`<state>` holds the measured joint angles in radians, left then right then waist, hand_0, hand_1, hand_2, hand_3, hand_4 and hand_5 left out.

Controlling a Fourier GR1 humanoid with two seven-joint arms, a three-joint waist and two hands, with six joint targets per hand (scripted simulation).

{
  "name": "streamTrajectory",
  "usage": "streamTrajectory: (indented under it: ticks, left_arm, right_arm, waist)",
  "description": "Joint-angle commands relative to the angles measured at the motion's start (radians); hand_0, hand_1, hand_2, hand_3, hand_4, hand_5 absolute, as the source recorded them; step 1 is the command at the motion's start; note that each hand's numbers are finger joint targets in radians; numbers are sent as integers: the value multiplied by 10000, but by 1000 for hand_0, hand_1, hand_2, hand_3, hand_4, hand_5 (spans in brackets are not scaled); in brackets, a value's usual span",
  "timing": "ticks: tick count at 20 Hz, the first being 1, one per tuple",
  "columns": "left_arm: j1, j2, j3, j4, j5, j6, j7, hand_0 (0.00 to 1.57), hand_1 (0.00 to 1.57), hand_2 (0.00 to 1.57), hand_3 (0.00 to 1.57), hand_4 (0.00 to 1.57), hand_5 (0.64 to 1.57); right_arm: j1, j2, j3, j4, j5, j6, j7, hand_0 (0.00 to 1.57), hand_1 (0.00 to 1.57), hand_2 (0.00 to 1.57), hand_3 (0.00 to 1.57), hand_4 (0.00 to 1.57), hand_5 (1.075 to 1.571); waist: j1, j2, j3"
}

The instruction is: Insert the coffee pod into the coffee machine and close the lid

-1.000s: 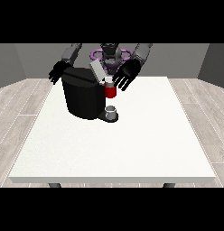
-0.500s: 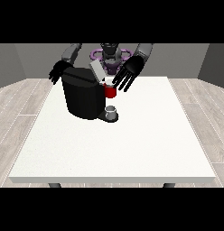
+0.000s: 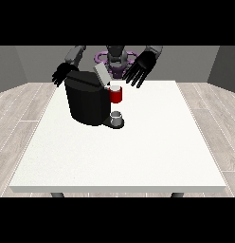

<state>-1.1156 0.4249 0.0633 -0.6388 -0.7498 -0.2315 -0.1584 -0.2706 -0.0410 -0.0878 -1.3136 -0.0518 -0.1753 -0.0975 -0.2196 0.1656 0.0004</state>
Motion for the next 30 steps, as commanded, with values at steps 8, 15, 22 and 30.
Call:
streamTrajectory:
  ticks: [8,15,22,30]
  left_arm:
    - [1770,-1506,2401,-26,2889,62,-431,0,0,0,0,249,1571]
    - [3634,-2964,2796,-333,3916,158,-915,0,0,0,0,0,1571]
    - [5336,-3103,3190,-377,4768,-632,-1254,0,0,0,0,0,1571]
    - [5784,-3669,2954,-1709,5679,-913,-622,0,0,0,0,135,1571]
  right_arm:
    - [1210,-109,-239,-158,-169,-39,183,0,0,0,0,370,1571]
    - [1761,-975,-235,-361,-96,758,197,0,0,0,0,366,1571]
    - [1319,-978,452,-1653,-16,1040,1345,0,0,0,0,0,1571]
    - [701,-1552,328,-1573,-383,2074,1486,0,0,0,0,0,1571]
  waist:
    - [1027,-2018,-27]
    - [1982,-3489,-10]
    - [2425,-4421,-14]
    - [3107,-3923,-3]
